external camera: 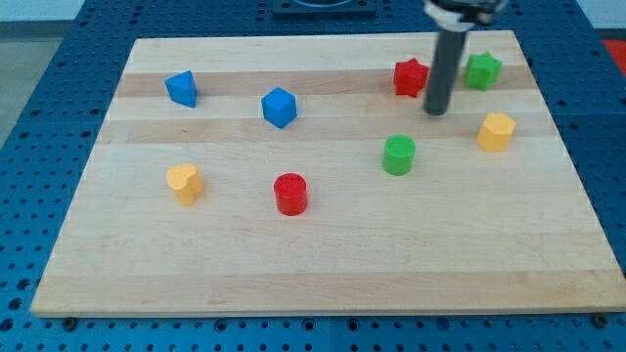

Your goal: Push the yellow hexagon downwards

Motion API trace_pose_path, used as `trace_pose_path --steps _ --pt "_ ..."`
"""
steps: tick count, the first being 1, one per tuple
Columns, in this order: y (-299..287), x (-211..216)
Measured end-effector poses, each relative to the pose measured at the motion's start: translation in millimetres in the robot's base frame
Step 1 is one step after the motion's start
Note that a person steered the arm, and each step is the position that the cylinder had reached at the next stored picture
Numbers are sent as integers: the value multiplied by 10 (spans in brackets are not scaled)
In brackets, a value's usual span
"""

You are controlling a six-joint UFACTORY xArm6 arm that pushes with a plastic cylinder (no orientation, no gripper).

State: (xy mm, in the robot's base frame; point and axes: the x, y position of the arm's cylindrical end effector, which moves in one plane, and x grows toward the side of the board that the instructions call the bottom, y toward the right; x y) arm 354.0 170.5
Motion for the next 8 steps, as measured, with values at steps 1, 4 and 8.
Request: trace_pose_path --steps 1,4,8 --pt "244 96" --pt "333 528" --pt "724 1161"
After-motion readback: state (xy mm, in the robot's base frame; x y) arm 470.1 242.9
